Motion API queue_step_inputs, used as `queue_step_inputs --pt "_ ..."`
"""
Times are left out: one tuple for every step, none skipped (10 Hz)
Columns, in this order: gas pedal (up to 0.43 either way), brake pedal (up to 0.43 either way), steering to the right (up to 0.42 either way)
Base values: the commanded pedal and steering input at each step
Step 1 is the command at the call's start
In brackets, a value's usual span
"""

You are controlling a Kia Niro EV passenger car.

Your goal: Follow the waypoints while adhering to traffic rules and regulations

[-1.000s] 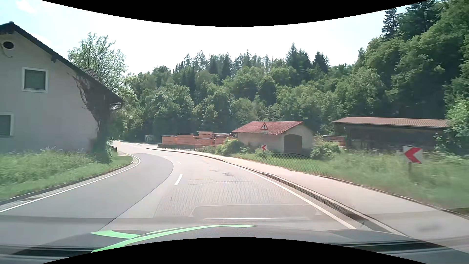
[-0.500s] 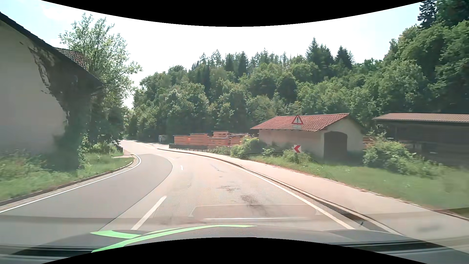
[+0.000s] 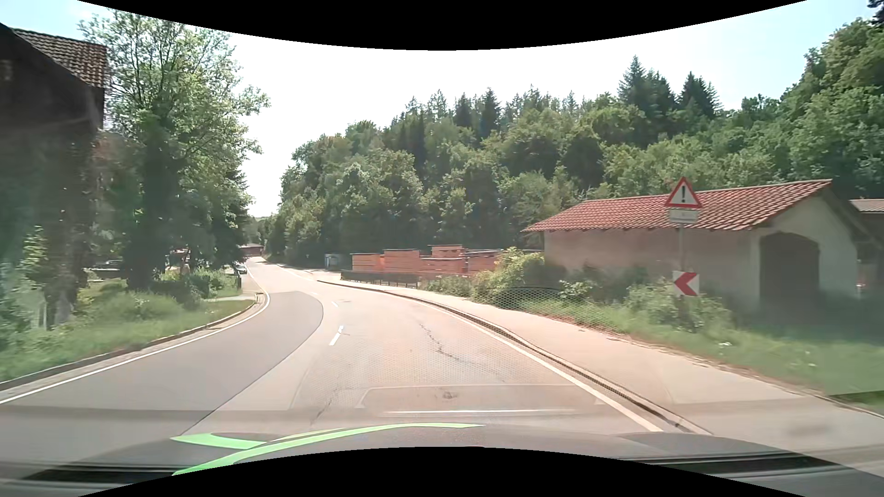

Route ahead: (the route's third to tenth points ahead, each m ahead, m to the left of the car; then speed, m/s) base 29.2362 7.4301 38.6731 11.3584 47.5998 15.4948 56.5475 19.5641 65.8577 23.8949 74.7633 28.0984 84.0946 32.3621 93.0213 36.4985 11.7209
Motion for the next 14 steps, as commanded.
queue_step_inputs --pt "0.000 0.000 -0.068" --pt "0.000 0.000 -0.071" --pt "0.000 0.000 -0.071" --pt "0.000 0.000 -0.072" --pt "0.000 0.000 -0.072" --pt "0.000 0.000 -0.071" --pt "0.000 0.000 -0.071" --pt "0.000 0.000 -0.071" --pt "0.000 0.000 -0.070" --pt "0.000 0.000 -0.070" --pt "0.000 0.000 -0.069" --pt "0.000 0.000 -0.070" --pt "0.000 0.000 -0.070" --pt "0.000 0.000 -0.070"
